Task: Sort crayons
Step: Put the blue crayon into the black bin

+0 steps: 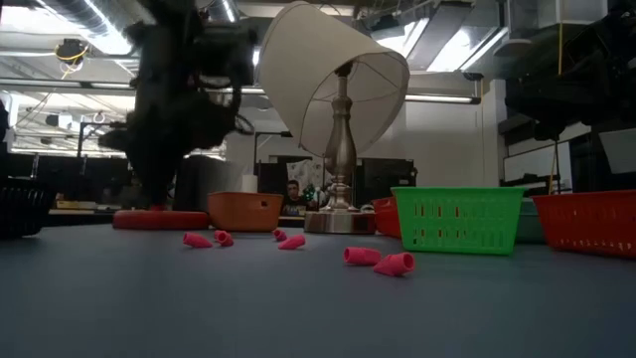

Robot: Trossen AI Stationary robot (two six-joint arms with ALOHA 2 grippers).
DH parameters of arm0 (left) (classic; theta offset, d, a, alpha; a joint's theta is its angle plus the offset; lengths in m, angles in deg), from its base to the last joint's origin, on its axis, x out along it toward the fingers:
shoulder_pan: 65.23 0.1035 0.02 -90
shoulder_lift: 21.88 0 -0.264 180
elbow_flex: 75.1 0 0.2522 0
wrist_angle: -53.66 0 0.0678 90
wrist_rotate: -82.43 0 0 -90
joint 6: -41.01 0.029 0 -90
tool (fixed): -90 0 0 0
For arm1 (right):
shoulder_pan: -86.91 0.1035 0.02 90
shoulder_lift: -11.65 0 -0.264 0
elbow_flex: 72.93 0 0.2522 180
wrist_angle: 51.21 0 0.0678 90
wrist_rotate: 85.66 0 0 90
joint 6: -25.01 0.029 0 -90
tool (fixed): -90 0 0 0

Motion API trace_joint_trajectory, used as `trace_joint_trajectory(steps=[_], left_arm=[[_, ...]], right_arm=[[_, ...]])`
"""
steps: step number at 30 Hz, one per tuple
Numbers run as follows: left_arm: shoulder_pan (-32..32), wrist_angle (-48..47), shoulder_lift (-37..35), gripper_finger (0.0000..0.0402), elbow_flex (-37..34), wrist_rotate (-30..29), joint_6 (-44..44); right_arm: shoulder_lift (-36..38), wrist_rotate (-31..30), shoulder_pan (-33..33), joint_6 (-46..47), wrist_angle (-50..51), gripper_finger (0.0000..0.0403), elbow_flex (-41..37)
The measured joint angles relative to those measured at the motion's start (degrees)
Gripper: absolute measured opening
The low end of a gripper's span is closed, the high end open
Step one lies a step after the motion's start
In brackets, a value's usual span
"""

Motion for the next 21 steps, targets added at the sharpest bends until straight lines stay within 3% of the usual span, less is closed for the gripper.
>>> trace_joint_trajectory(steps=[10,16,21], left_arm=[[-4.69,-20.81,-0.03,0.0004,14.24,2.11,1.18],[-11.41,-31.80,-0.09,0.0004,15.45,1.94,-6.03],[-17.67,-34.02,-0.11,0.0004,13.53,2.76,-13.10]], right_arm=[[0.00,0.02,0.00,0.01,-0.01,0.0099,0.00],[0.00,0.02,0.00,0.02,-0.01,0.0099,0.01],[-0.01,0.03,0.00,0.00,0.00,0.0099,0.00]])
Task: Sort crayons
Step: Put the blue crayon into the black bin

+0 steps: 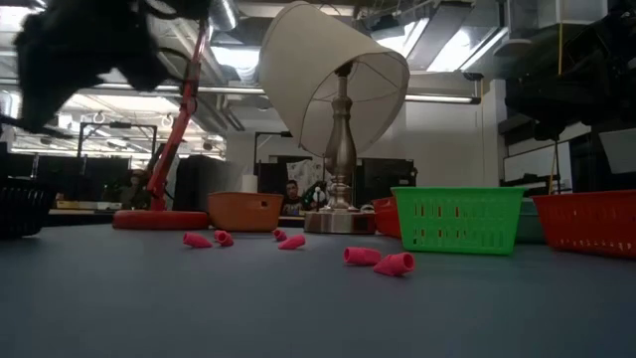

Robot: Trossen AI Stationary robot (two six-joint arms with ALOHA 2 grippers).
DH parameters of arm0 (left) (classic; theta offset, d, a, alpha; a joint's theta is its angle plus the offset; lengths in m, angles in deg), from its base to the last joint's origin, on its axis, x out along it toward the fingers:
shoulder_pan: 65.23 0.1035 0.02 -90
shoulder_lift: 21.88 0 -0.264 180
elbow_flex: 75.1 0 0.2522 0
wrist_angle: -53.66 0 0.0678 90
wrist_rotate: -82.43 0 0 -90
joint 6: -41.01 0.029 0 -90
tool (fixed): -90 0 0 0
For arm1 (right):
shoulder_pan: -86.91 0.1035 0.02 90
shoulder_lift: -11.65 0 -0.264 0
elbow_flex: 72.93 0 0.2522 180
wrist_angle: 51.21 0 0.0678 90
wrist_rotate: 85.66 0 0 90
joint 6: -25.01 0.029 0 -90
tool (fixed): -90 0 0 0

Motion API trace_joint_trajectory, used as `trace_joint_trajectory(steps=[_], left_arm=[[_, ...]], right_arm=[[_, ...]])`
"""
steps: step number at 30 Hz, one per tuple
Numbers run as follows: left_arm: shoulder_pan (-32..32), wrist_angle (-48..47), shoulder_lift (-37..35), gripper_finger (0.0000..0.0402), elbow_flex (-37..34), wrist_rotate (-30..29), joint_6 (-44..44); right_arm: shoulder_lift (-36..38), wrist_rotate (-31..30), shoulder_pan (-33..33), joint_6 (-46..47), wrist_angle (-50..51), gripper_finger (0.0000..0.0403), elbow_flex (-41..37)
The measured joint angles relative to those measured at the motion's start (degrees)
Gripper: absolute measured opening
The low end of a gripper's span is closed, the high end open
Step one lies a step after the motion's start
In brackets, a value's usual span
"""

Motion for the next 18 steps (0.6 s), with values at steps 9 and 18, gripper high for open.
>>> trace_joint_trajectory(steps=[9,18], left_arm=[[-5.49,1.25,0.00,0.0004,-7.49,-0.01,-9.24],[-4.31,11.47,0.00,0.0004,-17.22,-0.78,-9.68]], right_arm=[[0.01,0.01,0.00,0.02,-0.01,0.0099,0.01],[0.00,0.01,-0.01,0.02,-0.01,0.0099,0.00]])
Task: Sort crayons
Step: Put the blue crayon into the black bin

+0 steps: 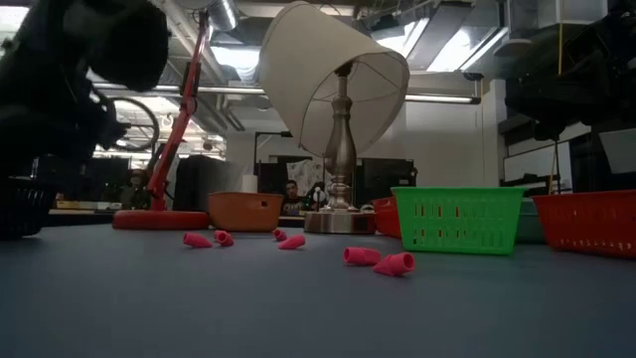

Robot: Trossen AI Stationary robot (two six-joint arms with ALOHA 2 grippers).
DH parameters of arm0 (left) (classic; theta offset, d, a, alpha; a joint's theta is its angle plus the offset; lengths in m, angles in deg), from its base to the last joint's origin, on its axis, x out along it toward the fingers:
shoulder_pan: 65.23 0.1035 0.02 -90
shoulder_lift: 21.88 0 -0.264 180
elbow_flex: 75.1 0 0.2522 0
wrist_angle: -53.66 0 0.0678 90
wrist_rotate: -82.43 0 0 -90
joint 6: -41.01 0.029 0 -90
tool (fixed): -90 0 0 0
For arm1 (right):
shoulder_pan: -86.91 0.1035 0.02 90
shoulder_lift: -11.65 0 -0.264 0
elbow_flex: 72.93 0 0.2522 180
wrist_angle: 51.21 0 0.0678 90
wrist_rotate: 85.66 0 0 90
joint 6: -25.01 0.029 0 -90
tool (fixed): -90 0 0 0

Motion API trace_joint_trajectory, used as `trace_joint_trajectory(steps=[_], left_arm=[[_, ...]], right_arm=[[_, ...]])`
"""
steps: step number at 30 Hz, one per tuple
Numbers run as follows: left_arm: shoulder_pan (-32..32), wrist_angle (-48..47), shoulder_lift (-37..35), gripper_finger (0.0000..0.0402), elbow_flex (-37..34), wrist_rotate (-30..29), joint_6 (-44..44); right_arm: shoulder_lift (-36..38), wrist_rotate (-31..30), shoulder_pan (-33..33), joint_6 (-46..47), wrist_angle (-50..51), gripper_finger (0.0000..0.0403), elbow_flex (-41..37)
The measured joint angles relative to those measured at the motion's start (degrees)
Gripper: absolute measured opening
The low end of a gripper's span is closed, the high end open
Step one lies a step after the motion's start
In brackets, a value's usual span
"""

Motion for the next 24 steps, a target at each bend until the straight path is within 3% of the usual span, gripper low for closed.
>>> trace_joint_trajectory(steps=[18,24], left_arm=[[8.27,2.74,0.00,0.0004,-3.21,-12.72,4.59],[10.22,3.45,0.00,0.0007,-3.21,-12.70,5.90]], right_arm=[[0.00,0.02,0.02,-0.02,0.01,0.0099,0.00],[0.00,0.02,0.00,-0.02,0.02,0.0099,0.00]])
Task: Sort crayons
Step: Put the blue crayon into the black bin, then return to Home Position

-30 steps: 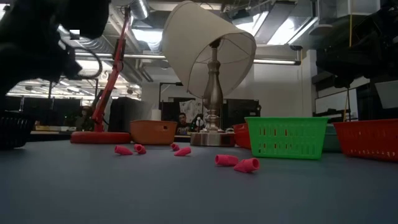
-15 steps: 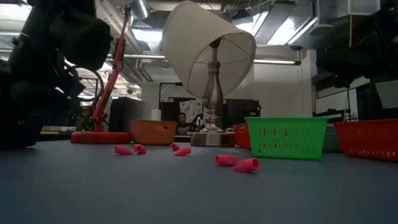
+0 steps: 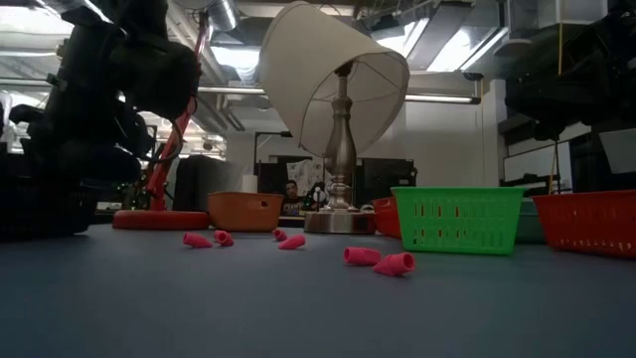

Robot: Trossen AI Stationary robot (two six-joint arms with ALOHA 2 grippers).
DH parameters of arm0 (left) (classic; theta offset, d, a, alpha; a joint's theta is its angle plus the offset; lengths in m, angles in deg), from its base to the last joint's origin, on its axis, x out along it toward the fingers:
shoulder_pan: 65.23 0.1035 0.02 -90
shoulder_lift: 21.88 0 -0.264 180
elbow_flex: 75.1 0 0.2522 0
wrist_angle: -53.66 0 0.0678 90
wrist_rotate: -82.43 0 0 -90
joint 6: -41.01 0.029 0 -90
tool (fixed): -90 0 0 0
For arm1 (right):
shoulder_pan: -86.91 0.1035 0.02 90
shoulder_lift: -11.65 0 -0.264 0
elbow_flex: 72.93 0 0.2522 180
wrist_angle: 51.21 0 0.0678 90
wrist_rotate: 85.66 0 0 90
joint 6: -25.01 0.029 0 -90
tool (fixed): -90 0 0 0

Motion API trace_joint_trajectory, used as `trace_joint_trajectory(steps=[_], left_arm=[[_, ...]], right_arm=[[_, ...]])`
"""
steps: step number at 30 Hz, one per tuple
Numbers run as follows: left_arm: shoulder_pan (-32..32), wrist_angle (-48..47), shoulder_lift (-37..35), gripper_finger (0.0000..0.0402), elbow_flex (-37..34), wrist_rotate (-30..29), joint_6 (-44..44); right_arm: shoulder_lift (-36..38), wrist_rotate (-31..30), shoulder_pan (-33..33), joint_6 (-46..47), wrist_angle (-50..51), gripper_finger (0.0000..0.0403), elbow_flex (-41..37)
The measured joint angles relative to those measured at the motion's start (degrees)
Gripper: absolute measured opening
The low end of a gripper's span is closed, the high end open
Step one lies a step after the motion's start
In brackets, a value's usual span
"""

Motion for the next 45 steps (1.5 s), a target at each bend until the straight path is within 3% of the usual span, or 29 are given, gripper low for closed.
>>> trace_joint_trajectory(steps=[13,25,35,41,45], left_arm=[[0.03,-1.06,0.00,0.0083,1.22,3.54,4.31],[-2.82,-12.13,0.00,0.0086,15.40,3.78,6.69],[-4.71,-14.90,-3.29,0.0060,26.16,-5.60,12.55],[-4.67,-11.40,-11.38,0.0011,27.19,-12.56,17.34],[-4.91,-8.55,-17.45,0.0004,26.83,-19.43,20.08]], right_arm=[[0.00,0.00,0.01,0.01,-0.01,0.0099,0.02],[0.00,-0.02,0.00,0.02,-0.02,0.0099,0.00],[-0.02,-0.02,0.02,0.02,0.00,0.0099,0.00],[-0.01,-0.02,0.02,0.01,0.00,0.0099,0.00],[-0.02,-0.02,0.00,0.00,0.00,0.0099,0.02]])
